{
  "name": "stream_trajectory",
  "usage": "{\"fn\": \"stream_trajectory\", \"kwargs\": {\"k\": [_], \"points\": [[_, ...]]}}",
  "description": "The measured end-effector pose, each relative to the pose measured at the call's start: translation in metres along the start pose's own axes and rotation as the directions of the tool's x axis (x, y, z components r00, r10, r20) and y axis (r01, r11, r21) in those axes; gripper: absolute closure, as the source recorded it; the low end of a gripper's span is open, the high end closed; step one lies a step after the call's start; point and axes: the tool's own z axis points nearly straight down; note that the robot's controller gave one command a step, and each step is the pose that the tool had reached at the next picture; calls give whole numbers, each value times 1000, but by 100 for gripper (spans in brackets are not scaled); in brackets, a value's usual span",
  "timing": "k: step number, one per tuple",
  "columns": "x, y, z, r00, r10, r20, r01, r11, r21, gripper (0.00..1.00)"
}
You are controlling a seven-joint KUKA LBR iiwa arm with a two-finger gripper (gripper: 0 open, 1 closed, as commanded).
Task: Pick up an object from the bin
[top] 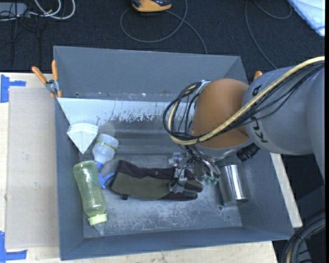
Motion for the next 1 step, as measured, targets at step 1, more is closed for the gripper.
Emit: {"fn": "stream_trajectory", "kwargs": {"k": [1], "points": [[0,0,-10,1000,0,1,0,1000,0,100]]}}
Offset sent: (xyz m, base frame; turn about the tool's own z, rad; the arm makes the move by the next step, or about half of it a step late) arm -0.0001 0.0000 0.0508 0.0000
